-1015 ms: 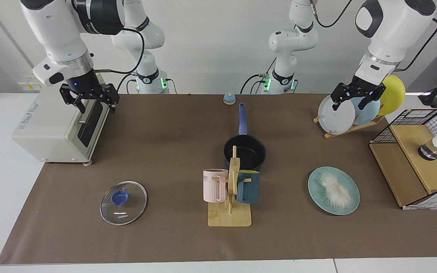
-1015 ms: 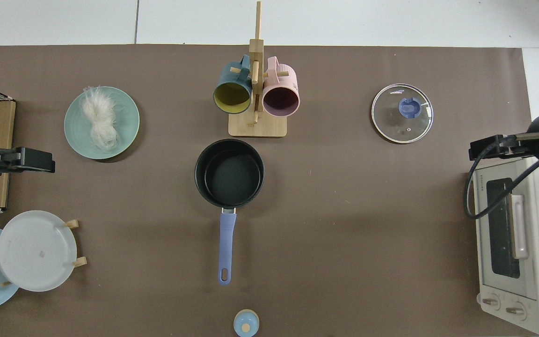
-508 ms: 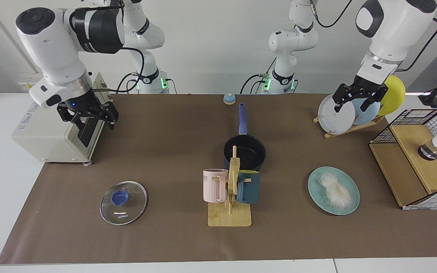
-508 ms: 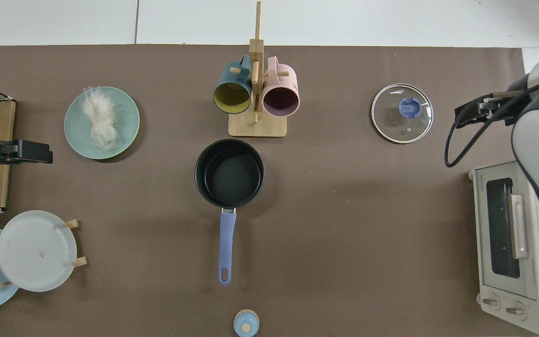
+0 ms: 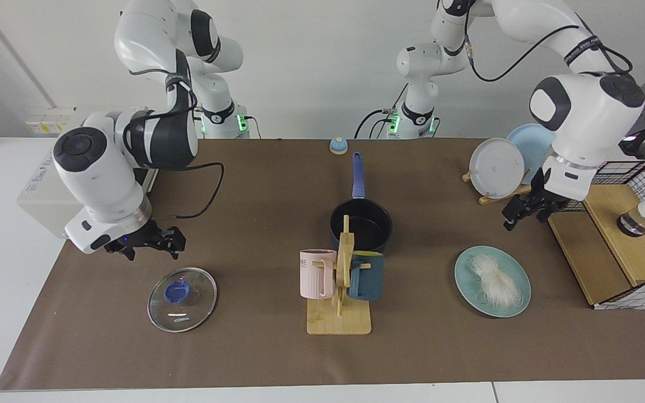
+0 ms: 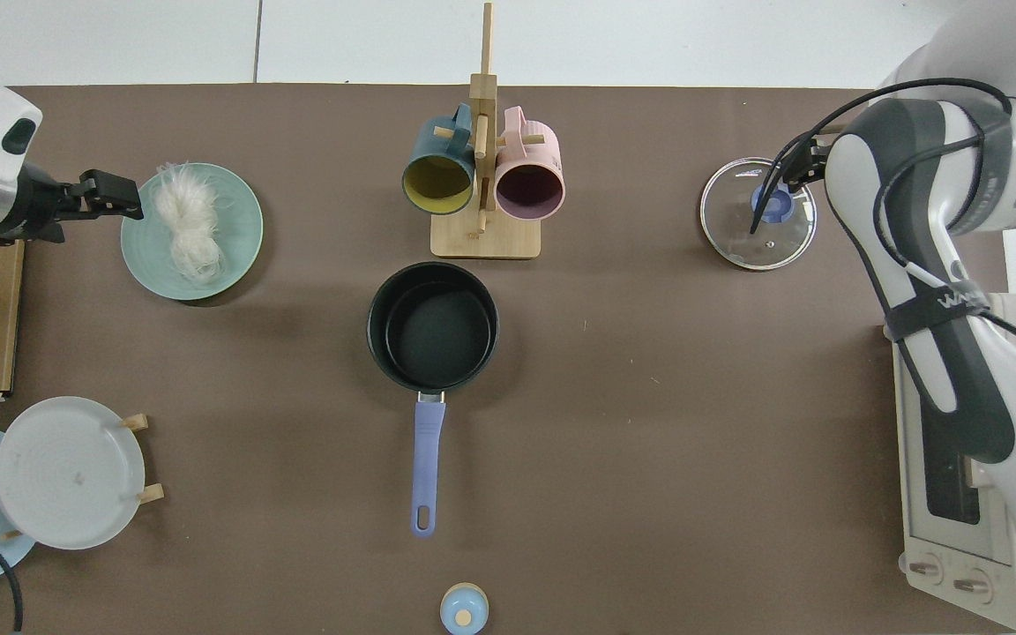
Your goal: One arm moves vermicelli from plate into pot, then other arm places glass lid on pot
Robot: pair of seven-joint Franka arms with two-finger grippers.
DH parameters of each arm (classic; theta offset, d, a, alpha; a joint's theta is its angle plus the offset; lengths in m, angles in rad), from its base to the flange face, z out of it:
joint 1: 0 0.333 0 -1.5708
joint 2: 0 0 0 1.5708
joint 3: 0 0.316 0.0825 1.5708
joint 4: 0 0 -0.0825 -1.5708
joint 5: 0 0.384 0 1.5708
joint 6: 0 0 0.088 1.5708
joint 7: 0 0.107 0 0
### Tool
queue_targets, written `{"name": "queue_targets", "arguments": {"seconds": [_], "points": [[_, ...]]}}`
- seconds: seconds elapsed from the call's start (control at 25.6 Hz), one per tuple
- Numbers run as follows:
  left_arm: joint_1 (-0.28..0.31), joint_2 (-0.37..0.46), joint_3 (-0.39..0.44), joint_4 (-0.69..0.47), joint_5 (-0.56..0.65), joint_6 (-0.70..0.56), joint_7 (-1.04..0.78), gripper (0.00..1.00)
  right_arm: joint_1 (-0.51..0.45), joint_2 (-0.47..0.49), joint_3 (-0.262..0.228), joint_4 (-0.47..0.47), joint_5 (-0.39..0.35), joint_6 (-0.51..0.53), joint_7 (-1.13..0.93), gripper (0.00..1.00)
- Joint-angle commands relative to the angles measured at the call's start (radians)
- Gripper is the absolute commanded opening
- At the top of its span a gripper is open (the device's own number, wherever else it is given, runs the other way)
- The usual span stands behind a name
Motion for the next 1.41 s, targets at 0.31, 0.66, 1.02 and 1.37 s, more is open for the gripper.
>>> {"name": "queue_targets", "arguments": {"seconds": [0.31,0.66,1.02,1.37], "points": [[-0.009,0.287,-0.019,0.194,0.066,0.157,-0.308,0.98,0.009,0.183,0.002,0.092,-0.003,0.189,0.010,0.99],[-0.021,0.292,-0.019,0.116,0.072,0.257,-0.210,0.98,-0.002,0.204,0.010,0.055,0.000,0.217,0.011,0.99],[-0.033,0.313,-0.019,0.064,0.076,0.284,-0.199,0.97,-0.002,0.200,0.010,0.015,0.032,0.266,0.011,0.99],[-0.033,0.328,-0.019,0.065,0.104,0.274,-0.167,0.48,0.007,0.183,0.010,-0.029,0.031,0.269,0.011,0.99]]}}
